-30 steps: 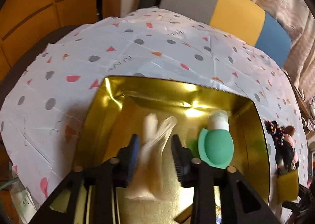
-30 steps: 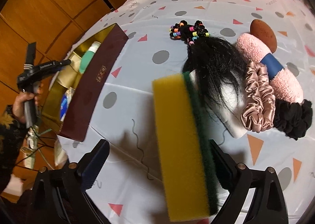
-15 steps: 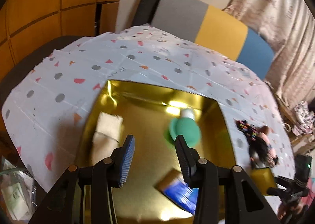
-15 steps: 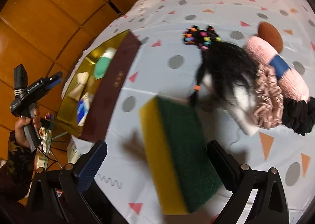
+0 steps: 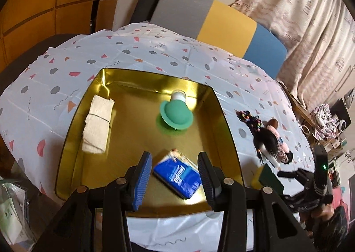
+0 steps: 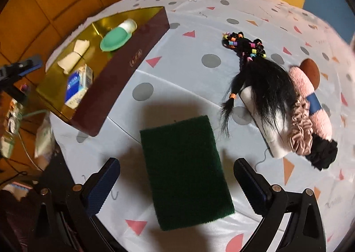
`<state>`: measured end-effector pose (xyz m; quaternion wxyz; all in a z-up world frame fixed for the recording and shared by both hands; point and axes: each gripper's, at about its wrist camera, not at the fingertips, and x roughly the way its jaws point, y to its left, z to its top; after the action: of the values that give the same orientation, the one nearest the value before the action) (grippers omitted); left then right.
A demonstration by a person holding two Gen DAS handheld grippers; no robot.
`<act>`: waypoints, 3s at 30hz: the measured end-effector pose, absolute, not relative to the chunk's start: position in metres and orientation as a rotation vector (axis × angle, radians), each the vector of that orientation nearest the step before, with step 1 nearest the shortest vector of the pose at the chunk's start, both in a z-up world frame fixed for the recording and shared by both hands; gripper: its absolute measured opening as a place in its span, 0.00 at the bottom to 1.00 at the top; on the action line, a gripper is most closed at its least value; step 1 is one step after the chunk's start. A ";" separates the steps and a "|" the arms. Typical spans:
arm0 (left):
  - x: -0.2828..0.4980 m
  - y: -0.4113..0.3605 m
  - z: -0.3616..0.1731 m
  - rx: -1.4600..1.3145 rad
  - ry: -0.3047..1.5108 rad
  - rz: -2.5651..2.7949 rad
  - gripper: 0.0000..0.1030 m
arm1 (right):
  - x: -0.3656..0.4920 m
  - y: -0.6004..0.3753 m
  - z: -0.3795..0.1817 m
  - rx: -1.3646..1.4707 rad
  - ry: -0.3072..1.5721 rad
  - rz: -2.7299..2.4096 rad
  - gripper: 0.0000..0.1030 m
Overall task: Organize soft objects
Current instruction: 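Carry the green-yellow sponge in the right gripper over the gold tray, then lower the sponge into the tray and open the right gripper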
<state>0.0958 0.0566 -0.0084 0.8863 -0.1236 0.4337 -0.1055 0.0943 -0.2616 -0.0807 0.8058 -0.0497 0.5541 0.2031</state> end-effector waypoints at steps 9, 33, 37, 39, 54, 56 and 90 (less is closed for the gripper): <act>0.070 0.047 -0.009 -0.143 0.849 -0.170 0.46 | 0.094 -0.243 -0.097 -0.236 1.170 0.335 0.72; 0.056 0.057 -0.017 -0.121 0.839 -0.091 0.46 | 0.085 -0.240 -0.091 -0.145 1.111 0.207 0.67; 0.056 0.062 -0.019 -0.116 0.837 -0.071 0.46 | 0.088 -0.232 -0.055 -0.064 1.034 0.250 0.67; 0.055 0.066 -0.019 -0.117 0.830 -0.054 0.46 | 0.090 -0.221 -0.038 -0.032 1.001 0.295 0.67; 0.040 0.093 0.019 -0.050 0.689 0.148 0.52 | 0.158 -0.071 -0.042 -0.117 1.053 0.476 0.68; 0.038 0.094 0.020 -0.038 0.680 0.164 0.52 | 0.165 -0.061 -0.052 -0.138 1.076 0.468 0.69; 0.029 0.077 0.025 0.058 0.666 0.150 0.52 | 0.172 -0.087 -0.052 0.046 1.029 0.416 1.00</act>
<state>0.0294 0.0768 0.0250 0.9419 0.0283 0.3265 0.0734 0.1716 -0.0872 -0.0523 0.8495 0.0221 0.4886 0.1977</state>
